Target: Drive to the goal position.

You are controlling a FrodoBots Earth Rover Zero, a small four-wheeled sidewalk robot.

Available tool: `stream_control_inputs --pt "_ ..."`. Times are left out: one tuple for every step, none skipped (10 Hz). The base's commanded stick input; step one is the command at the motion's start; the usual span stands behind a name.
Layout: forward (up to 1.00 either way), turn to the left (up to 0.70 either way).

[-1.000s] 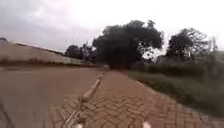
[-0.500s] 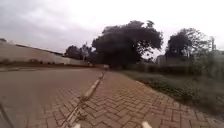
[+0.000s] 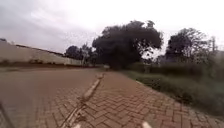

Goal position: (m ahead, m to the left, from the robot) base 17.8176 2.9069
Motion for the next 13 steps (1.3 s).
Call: stream_control_inputs --pt "0.70 0.00" --pt "0.70 0.00" --pt "0.70 0.00" --pt "0.70 0.05" --pt "0.70 0.09" --pt "0.70 -0.23" --pt "0.70 -0.30" --pt "0.70 -0.31" --pt "0.70 -0.24" --pt "0.70 0.07" --pt "0.70 0.04" --pt "0.70 0.02" --pt "0.70 0.06"
